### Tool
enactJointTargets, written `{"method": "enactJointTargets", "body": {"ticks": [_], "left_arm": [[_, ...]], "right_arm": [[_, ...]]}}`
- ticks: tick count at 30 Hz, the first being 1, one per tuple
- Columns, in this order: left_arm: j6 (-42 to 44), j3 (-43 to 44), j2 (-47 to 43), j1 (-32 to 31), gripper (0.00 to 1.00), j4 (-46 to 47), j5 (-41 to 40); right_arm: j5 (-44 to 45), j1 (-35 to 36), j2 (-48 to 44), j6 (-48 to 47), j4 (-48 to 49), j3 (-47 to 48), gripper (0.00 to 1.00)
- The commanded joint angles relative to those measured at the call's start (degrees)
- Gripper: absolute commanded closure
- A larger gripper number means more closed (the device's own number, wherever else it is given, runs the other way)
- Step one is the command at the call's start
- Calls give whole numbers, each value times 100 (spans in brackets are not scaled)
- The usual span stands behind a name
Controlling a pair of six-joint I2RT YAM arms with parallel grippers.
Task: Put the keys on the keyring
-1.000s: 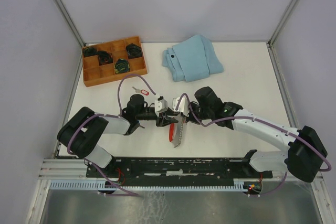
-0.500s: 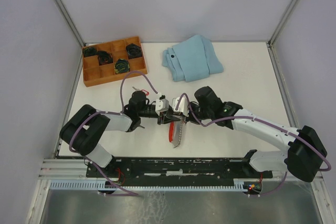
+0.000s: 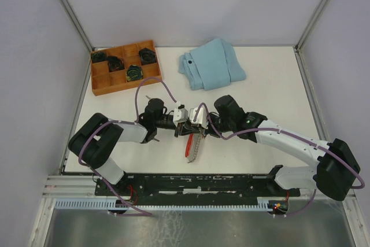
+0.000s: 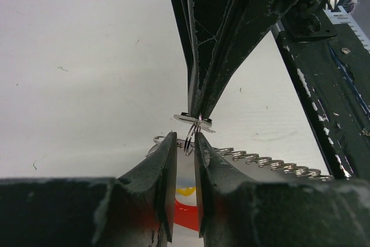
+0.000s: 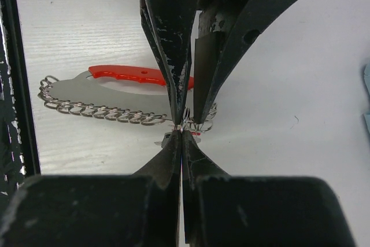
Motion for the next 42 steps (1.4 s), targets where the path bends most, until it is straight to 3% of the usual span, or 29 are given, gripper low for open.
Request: {"method": "enactJointTargets", "body": {"ticks": [1,4,11,17,28,38,42], "left_arm": [[479,204,57,-41,76,-201,147],[498,210,66,-43,79,-256,172],[449,220,-8,-43,97,-265,190],[-172,101,-282,-27,97,90,-535],[-2231,-422,-552,-16,97,1906,-1799],[-3440,-800,-213,-80,97,3312,-2308],[-3524,-933,-121,-78,97,3524,-2376]], "right_arm": [[-32,28,-233,-41,176,280,99],[11,29,-300,-32,150,257,99],[83,28,-389,3,61,222,99],[279,28,-573,100,-50,99,99],[432,45,-636,434,375,-324,99],[572,90,-460,530,1032,-560,99],[652,90,-509,446,1079,-524,99]]}}
